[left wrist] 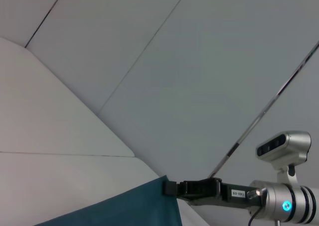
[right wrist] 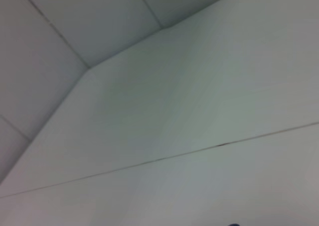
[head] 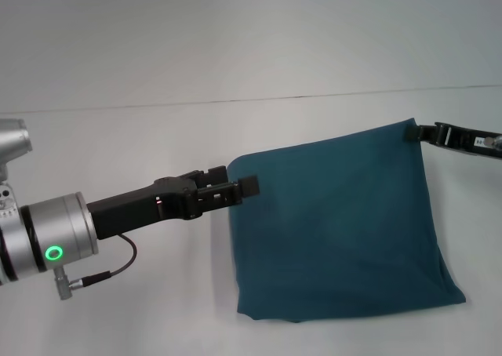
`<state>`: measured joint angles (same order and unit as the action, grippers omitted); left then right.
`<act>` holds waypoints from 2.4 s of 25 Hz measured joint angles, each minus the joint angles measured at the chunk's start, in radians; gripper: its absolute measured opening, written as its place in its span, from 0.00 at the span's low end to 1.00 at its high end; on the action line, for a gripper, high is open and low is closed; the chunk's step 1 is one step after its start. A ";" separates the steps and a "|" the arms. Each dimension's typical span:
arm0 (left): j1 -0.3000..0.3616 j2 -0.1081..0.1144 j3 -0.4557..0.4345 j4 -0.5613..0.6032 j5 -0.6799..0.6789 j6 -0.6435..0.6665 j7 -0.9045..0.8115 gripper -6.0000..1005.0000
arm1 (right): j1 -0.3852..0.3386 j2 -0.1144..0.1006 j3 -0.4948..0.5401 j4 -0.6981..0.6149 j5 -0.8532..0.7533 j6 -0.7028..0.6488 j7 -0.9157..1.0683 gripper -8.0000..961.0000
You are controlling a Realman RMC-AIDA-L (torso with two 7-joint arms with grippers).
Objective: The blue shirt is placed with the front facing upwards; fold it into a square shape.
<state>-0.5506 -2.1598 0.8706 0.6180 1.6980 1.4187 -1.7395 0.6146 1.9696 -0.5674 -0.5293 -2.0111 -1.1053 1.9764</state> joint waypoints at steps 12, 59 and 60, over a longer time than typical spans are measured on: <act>0.006 0.000 -0.001 -0.001 0.001 -0.015 -0.008 0.94 | -0.059 0.036 0.013 -0.060 0.014 0.096 -0.075 0.27; -0.054 -0.004 0.159 -0.003 0.376 -0.082 -0.490 0.90 | -0.133 -0.052 0.063 -0.120 0.101 -0.161 -0.023 0.97; -0.055 -0.004 0.162 -0.004 0.376 -0.083 -0.490 0.90 | -0.132 -0.052 0.063 -0.120 0.101 -0.161 -0.023 0.97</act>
<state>-0.6057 -2.1639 1.0330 0.6140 2.0739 1.3354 -2.2293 0.4823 1.9173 -0.5046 -0.6489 -1.9098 -1.2668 1.9531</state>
